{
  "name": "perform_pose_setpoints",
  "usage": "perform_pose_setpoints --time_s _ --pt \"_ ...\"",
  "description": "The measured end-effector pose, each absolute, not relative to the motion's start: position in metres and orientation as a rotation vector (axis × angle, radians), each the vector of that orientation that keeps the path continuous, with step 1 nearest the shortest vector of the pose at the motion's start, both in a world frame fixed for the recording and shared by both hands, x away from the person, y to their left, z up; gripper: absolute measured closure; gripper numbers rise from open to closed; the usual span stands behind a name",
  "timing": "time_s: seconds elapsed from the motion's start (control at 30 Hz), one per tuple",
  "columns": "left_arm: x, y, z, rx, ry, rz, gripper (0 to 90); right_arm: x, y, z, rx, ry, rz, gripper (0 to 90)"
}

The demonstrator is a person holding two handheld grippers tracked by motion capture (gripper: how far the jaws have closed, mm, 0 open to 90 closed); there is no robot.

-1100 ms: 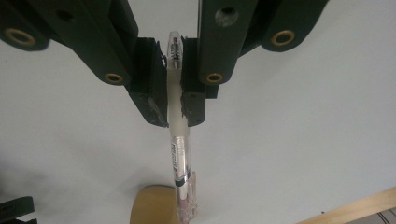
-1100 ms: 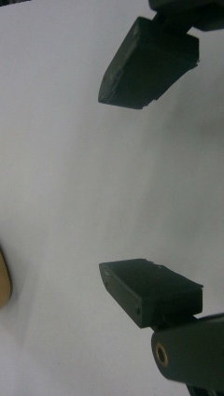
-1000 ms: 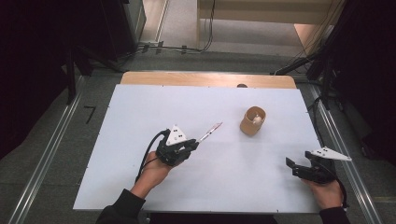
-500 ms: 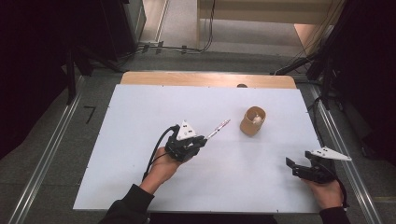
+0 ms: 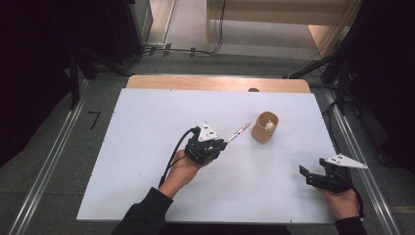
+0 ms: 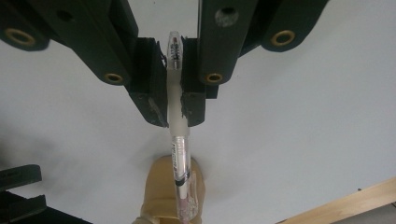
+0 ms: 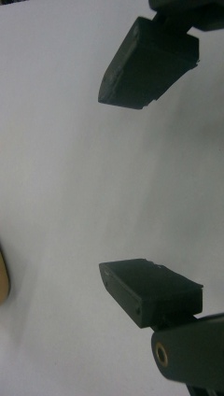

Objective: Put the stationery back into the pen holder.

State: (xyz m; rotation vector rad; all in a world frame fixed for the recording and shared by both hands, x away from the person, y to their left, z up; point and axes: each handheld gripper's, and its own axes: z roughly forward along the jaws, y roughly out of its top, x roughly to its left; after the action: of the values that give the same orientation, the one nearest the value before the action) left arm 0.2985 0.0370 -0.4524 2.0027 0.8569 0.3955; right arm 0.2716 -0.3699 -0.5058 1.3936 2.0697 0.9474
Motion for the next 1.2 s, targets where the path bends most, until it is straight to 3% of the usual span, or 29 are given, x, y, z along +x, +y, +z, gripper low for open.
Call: perform_pose_setpoints --time_s 1.2 --pt "0.335 -0.020 -0.445 2.040 0.848 0.400 81.5 0.273 -0.368 -0.507 1.374 2.089 0.944 14.9"
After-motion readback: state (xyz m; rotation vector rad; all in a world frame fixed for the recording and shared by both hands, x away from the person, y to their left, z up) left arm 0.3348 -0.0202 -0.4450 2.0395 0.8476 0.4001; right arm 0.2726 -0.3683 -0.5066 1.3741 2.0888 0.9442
